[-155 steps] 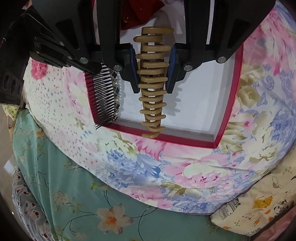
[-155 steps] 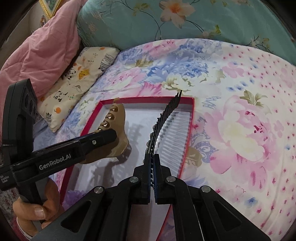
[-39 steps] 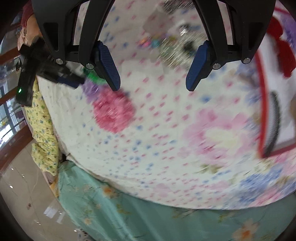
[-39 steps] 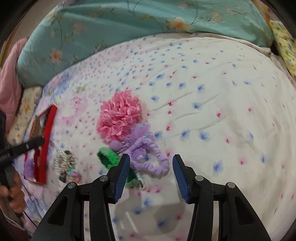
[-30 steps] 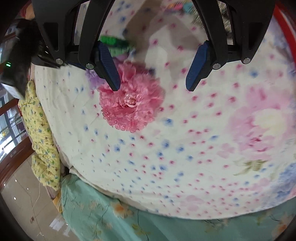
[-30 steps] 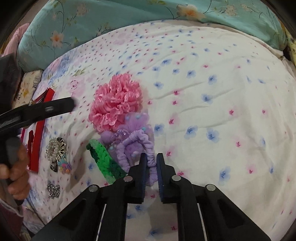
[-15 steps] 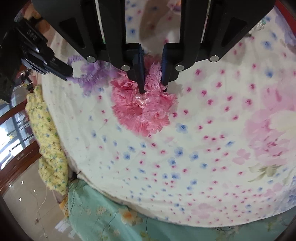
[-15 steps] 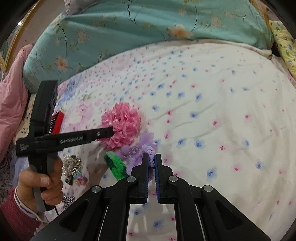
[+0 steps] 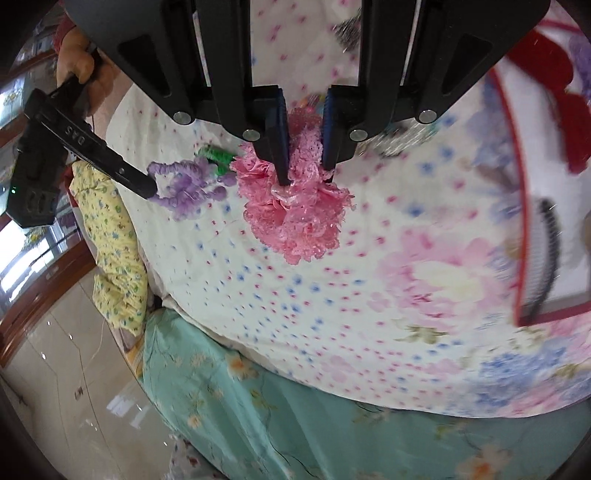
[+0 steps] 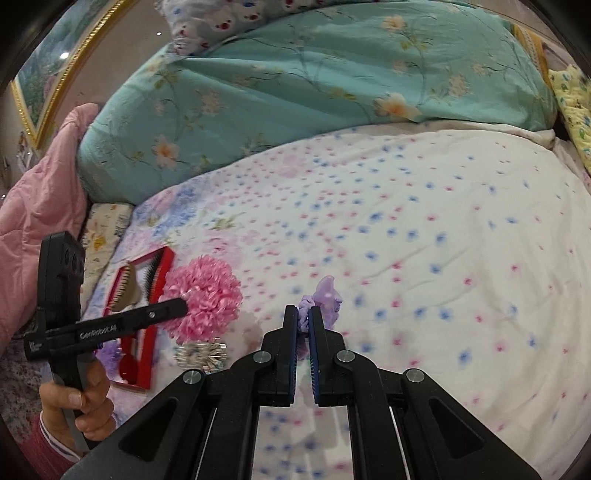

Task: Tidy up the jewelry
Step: 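Carry both scrunchies into the box and open both grippers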

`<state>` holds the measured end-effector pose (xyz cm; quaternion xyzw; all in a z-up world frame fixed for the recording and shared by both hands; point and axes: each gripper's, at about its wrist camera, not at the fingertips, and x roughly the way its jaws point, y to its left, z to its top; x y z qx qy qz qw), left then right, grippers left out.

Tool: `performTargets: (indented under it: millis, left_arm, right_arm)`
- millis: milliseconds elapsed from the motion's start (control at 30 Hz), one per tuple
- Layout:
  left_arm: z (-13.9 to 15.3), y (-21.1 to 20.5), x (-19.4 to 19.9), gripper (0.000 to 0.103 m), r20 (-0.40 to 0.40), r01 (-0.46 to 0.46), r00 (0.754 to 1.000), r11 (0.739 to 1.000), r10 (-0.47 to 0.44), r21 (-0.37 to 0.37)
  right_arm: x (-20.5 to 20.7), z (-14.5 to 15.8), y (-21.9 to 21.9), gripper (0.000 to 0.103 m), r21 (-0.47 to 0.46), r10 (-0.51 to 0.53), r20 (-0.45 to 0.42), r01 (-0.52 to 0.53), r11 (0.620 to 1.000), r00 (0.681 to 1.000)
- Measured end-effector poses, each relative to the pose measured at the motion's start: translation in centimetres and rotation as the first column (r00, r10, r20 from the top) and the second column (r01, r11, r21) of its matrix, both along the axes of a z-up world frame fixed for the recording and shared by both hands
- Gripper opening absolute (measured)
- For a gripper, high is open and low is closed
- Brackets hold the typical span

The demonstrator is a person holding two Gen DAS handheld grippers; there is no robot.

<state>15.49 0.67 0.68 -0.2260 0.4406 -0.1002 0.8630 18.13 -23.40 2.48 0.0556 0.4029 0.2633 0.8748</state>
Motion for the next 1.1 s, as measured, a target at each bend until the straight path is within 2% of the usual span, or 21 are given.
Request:
performTargets:
  millis: [367,667,1100]
  left_arm:
    - [0.1,6.7,-7.7,0.013,0.004,-0.125,0.992,0.992,0.125,-0.032]
    - [-0.7,11.5,-12.3,0.013,-0.004,-0.237,0.972,0.970,0.237,-0.049]
    - [-1.3,19.9,-16.9,0.013,0.007,-0.427,0.904,0.902,0.428,-0.068]
  right_arm:
    - [-3.3,-0.7,7.0,0.005,0.057,0.125,-0.032,-0.123,0.991,0.992]
    - [-5.8,-1.0,13.5,0.005,0.068,0.240,-0.043,-0.237,0.969,0.970]
    - [-7.2,-0.6,21.3,0.005,0.093,0.346,-0.020,-0.343,0.935,0.938]
